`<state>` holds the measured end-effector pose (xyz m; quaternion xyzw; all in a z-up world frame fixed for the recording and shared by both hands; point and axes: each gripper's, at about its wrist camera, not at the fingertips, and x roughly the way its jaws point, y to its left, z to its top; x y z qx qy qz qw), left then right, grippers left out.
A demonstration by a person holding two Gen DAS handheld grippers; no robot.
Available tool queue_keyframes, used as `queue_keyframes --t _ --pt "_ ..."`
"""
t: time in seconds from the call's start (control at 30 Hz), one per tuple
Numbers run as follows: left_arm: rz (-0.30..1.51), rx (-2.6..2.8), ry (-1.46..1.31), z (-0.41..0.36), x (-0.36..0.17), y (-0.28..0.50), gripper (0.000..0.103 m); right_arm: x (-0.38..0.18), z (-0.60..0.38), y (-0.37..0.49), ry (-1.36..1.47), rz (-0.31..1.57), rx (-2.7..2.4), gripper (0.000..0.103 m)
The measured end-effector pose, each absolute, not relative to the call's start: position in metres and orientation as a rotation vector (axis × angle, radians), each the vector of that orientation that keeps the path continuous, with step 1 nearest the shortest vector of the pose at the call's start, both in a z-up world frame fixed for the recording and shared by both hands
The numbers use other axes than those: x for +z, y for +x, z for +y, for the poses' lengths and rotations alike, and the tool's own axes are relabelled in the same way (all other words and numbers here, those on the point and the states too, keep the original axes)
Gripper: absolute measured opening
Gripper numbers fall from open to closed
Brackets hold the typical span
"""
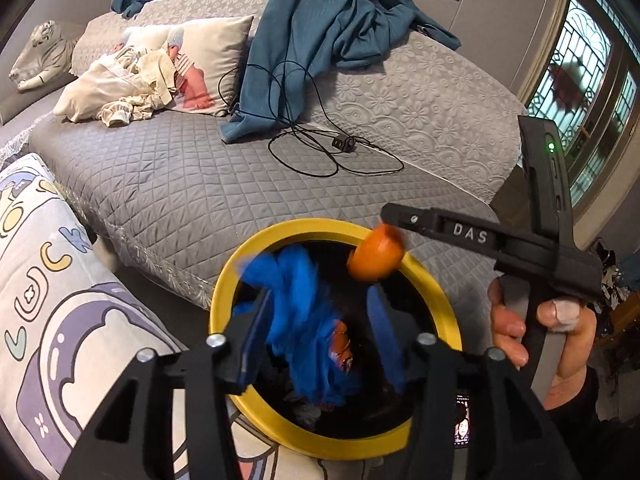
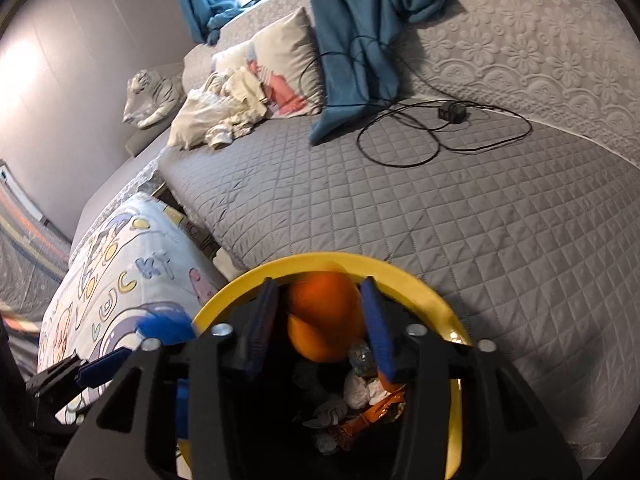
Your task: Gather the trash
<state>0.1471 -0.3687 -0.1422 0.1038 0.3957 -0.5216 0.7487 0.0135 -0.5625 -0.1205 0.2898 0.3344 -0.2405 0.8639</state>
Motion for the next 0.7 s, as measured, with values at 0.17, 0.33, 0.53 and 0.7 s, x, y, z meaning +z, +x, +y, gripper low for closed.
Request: queue_keyframes --t 0.17,0.33,0.53,0.7 --pt "0.855 -1.111 0.191 -0.348 -0.133 0.155 0.049 -0.114 -0.567 0.007 0.617 0.689 -0.533 0.044" --pt "0.809 -1.036 0.136 -0.303 -0.114 0.169 0.049 -0.101 -0.555 0.007 0.583 0.672 -0.548 0.044" --pt "0.727 -0.885 0.059 -0.219 -0.084 0.183 0.049 -0.077 -0.506 0.030 0.493 0.648 -0.477 0.044" --pt "0.659 -0.701 0.026 -0.136 -0.069 0.183 0.049 -0.055 -0.434 0.063 0.380 0.638 -0.327 0.048"
